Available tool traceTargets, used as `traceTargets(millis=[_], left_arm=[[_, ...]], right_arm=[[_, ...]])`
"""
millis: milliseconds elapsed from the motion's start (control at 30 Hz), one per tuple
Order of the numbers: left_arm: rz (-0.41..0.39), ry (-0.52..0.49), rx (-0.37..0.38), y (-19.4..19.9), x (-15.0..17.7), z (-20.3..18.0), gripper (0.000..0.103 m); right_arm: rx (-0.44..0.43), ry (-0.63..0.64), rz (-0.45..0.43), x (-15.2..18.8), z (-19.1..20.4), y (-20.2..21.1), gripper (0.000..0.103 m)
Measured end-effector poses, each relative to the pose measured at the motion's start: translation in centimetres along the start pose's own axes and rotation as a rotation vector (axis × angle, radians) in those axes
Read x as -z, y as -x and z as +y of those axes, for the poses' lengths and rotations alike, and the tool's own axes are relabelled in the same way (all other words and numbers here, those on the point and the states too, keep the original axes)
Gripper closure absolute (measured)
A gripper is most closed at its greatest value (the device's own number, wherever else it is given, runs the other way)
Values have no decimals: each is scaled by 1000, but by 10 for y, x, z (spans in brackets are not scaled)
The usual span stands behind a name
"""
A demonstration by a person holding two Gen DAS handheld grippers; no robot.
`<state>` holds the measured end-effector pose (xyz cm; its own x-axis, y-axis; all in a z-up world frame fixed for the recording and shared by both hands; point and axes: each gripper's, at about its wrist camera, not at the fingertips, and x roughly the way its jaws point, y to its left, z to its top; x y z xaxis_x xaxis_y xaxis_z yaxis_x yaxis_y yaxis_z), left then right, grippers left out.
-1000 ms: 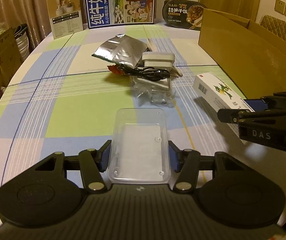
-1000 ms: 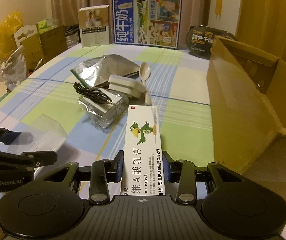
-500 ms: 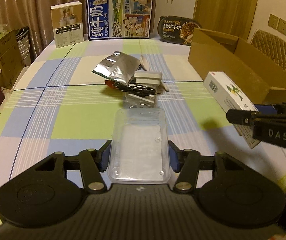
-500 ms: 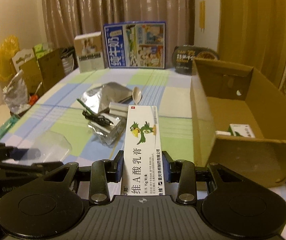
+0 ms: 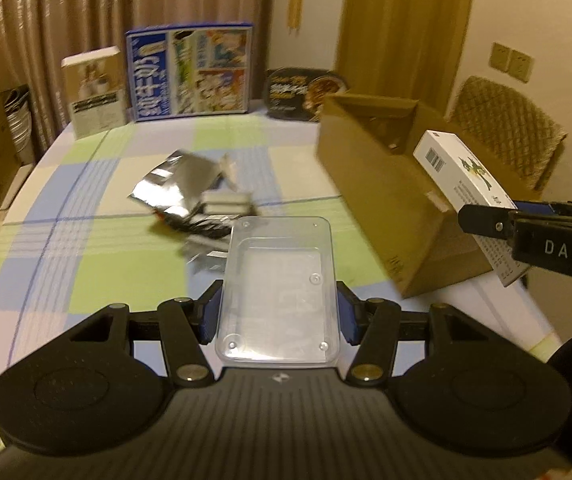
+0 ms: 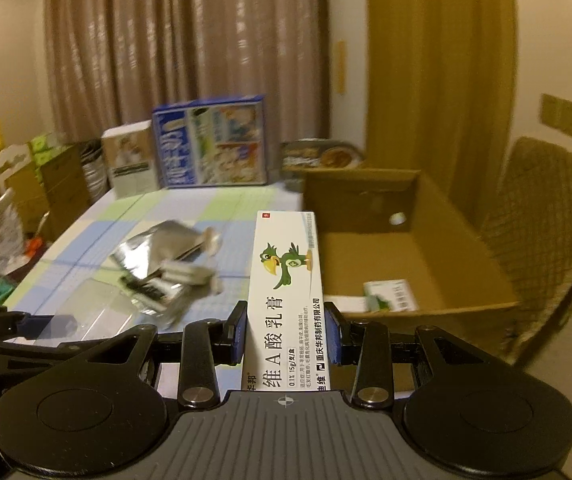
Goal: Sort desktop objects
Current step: 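Carry the held container and cream box toward the cardboard box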
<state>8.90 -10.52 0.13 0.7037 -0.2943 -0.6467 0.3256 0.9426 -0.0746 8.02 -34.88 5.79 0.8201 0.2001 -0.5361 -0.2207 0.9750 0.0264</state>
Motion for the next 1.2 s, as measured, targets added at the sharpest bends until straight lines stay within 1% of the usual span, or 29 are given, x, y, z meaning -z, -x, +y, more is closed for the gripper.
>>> traceTargets(millis=[233, 367, 567, 733, 933, 1200], left_arm=[[-18, -58, 82, -12, -31, -48, 52], [-32, -77, 125, -24, -51, -71, 52], [-32, -72, 159, -48, -76, -97, 52], [-20, -51, 173, -68, -87, -107, 52], [-1, -29, 174, -87, -96, -112, 52], [13, -10, 174, -109, -106, -119, 52]], right_arm=[[87, -24, -25, -17, -47, 1, 68], [109, -41, -23, -24, -72, -4, 68], [119, -48, -2, -31, -96, -25, 68], [119, -41, 5, -34, -107, -40, 68], [119, -44, 16, -38, -123, -57, 68], [112, -34, 44, -38, -135, -79, 68]])
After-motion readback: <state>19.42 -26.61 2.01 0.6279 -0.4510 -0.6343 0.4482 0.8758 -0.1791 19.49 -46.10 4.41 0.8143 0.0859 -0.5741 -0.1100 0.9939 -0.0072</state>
